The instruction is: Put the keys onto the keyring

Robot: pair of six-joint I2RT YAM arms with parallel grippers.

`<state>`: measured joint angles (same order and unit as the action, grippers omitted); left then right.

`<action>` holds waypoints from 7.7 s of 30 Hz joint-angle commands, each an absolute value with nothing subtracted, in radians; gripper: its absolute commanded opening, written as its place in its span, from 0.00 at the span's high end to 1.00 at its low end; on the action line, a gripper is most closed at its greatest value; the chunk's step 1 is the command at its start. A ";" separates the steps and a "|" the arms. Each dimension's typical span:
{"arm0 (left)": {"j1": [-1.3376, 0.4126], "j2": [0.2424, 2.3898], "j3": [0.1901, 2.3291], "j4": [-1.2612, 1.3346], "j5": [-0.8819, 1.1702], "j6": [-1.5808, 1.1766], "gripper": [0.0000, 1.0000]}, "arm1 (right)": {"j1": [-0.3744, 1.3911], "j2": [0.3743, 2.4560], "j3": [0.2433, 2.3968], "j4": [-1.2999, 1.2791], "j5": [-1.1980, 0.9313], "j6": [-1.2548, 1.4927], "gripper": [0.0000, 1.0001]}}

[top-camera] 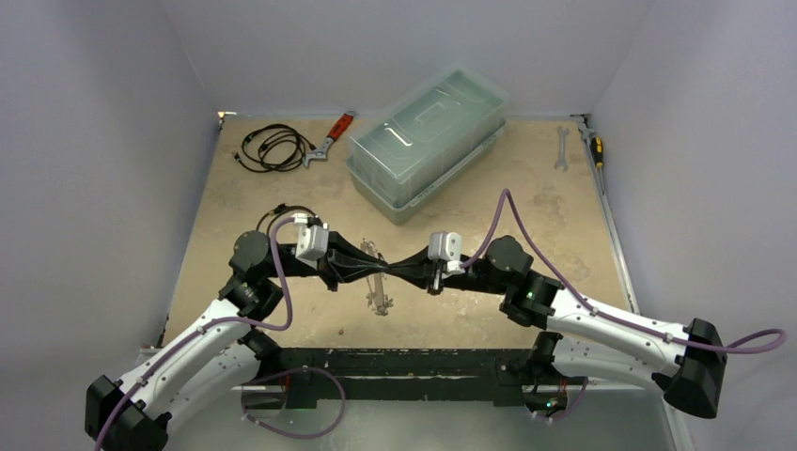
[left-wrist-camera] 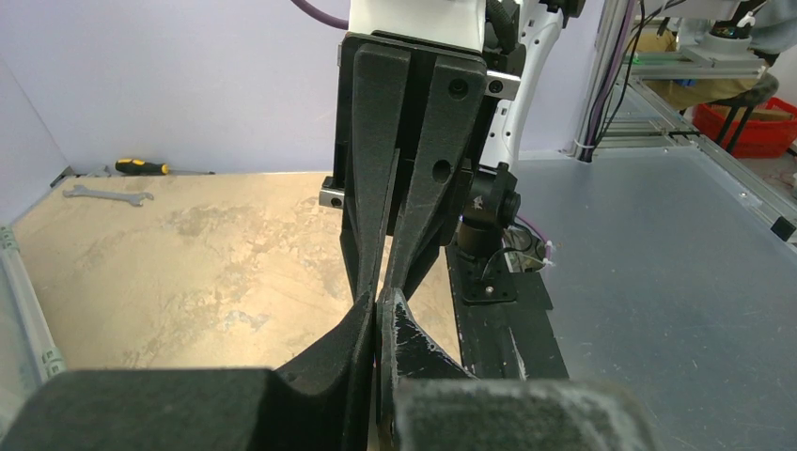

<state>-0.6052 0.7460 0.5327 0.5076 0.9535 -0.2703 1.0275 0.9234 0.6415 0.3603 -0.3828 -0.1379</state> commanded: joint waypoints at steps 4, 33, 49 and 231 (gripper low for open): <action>-0.609 0.740 0.569 0.587 0.952 -0.285 1.00 | 1.028 0.908 0.682 0.417 -0.368 -0.112 0.93; -0.609 0.721 0.558 0.631 0.951 -0.318 1.00 | 1.026 0.888 0.646 0.463 -0.422 -0.096 0.59; -0.610 0.724 0.558 0.634 0.950 -0.320 1.00 | 1.027 0.920 0.650 0.504 -0.442 -0.081 0.69; -0.721 0.595 0.531 0.361 0.847 -0.084 1.00 | 1.065 0.913 0.768 0.201 -0.499 -0.213 1.00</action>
